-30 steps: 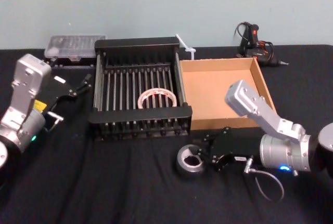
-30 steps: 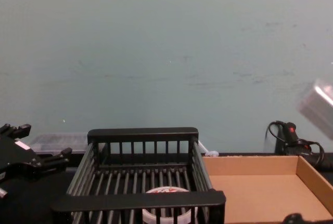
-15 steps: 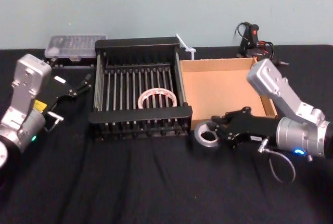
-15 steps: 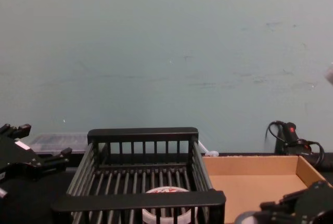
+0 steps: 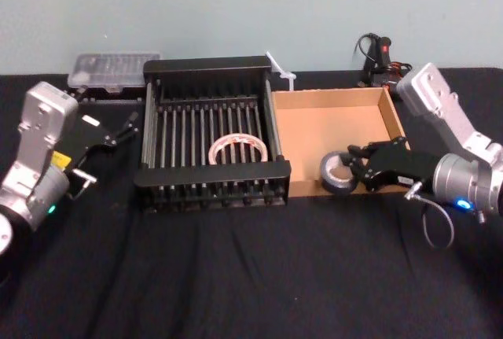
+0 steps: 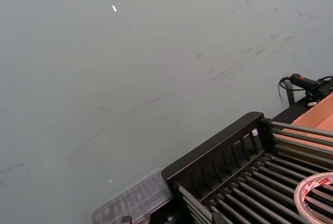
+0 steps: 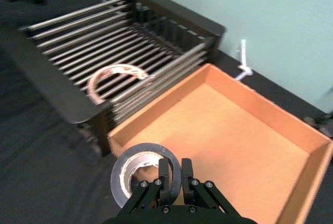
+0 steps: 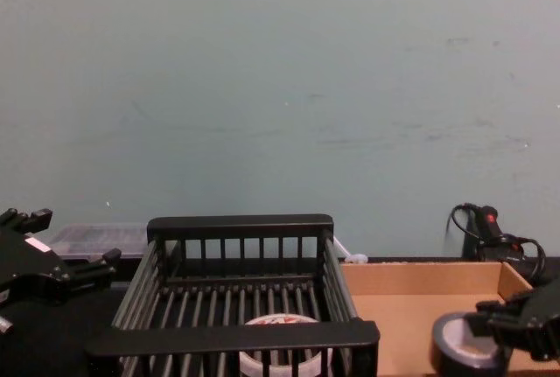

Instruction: Pick up the white tape and place it into the black box , Pick up the silver tape and place it into the brown box.

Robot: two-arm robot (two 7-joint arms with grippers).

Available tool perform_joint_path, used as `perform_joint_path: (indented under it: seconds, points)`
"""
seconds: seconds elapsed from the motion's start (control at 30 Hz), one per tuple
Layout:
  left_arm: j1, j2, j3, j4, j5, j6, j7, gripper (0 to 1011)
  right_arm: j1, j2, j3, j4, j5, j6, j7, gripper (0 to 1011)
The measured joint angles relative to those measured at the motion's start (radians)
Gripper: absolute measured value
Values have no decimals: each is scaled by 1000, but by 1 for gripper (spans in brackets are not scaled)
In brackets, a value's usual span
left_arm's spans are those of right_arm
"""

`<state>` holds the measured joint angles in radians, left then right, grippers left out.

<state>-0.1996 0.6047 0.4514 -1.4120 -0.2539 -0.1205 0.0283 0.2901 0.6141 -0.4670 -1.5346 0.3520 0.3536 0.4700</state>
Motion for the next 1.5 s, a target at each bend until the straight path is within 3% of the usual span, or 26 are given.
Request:
perform_joint_path:
  seconds: [0.33, 0.87, 1.5]
  points:
    - [0, 0, 0, 0, 0, 0, 0, 1001, 41, -56, 32, 80, -21, 4, -44, 146]
    - [0, 0, 0, 0, 0, 0, 0, 1001, 90, -118, 56, 182, -69, 7, -61, 146]
    - [0, 0, 0, 0, 0, 0, 0, 1001, 91, -122, 59, 185, -75, 9, -63, 146]
